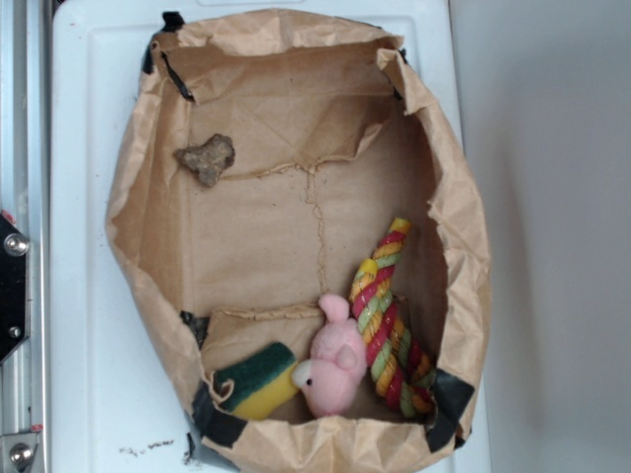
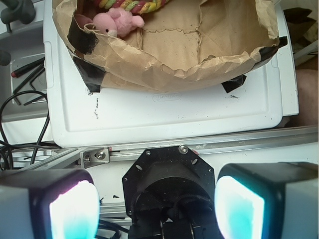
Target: Grab the green sponge.
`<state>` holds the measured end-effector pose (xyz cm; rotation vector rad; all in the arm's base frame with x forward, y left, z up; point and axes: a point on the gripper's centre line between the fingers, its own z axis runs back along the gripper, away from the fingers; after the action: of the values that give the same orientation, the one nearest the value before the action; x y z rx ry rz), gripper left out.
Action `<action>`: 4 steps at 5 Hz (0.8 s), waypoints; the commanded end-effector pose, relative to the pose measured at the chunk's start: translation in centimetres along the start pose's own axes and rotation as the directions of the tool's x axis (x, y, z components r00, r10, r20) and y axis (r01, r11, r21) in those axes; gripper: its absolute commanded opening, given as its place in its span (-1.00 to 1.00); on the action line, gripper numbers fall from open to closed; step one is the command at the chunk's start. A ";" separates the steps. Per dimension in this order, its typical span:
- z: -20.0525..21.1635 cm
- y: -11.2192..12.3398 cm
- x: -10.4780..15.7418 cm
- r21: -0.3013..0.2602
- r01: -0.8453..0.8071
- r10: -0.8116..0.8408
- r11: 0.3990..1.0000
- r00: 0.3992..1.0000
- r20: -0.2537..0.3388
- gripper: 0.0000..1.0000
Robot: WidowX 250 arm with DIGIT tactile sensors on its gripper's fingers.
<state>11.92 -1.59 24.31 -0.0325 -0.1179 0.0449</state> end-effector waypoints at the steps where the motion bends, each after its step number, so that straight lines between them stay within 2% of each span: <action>1: 0.0 0.0 0.0 0.000 0.000 0.000 1.000 1.000 0.000 1.00; 3: -0.3 0.4 5.3 -0.021 -0.075 0.075 0.997 0.996 0.036 1.00; 4: -2.1 2.3 8.4 -0.034 -0.110 0.112 0.993 0.992 0.066 1.00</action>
<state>20.13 0.77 21.66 -0.0700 -0.1278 0.1757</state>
